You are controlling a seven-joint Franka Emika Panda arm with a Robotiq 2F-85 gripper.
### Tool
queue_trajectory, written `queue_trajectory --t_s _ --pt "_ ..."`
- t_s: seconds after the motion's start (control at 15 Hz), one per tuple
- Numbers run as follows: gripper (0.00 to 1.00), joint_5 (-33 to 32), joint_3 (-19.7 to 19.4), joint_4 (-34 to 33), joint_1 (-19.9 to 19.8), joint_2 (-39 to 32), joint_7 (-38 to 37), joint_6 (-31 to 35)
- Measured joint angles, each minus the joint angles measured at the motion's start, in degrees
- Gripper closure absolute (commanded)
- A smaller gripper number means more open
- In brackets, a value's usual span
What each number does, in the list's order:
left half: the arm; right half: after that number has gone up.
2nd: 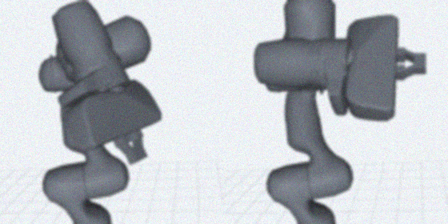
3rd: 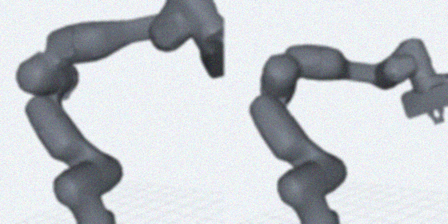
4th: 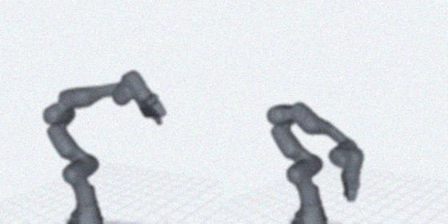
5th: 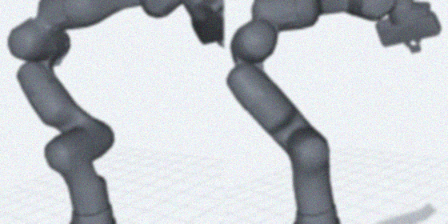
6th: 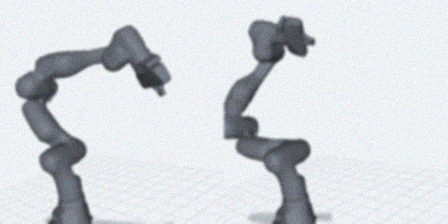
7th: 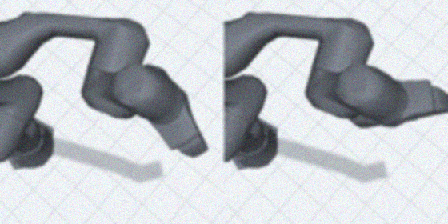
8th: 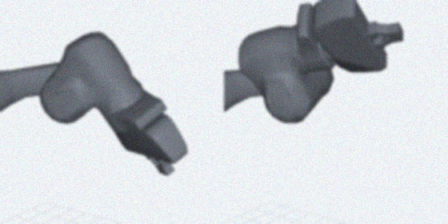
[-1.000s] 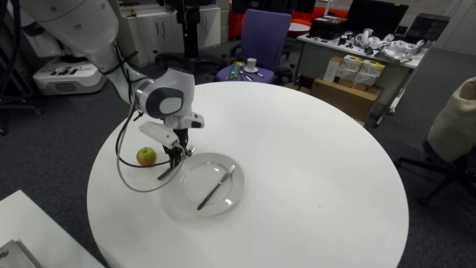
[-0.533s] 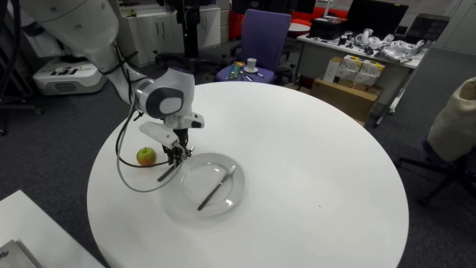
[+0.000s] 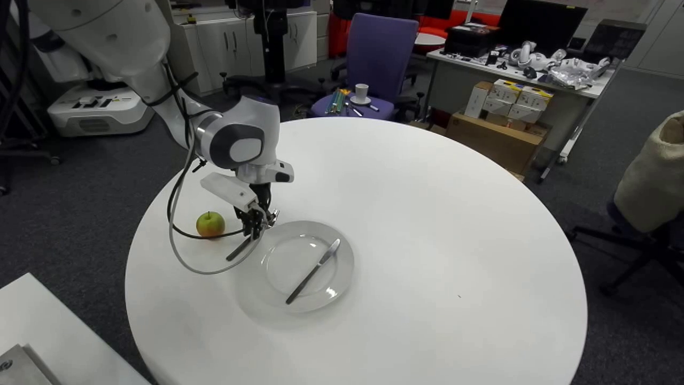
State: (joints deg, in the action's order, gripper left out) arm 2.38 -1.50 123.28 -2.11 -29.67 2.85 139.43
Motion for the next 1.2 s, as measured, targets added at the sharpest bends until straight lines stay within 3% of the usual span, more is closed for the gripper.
queue_trajectory --t_s 0.6,1.2 --pt "0.75 -0.1 -0.2 -0.3 0.0 1.0 0.0 0.0" --pt "0.74 -0.1 -4.1 -0.3 -1.0 3.8 0.0 0.0"
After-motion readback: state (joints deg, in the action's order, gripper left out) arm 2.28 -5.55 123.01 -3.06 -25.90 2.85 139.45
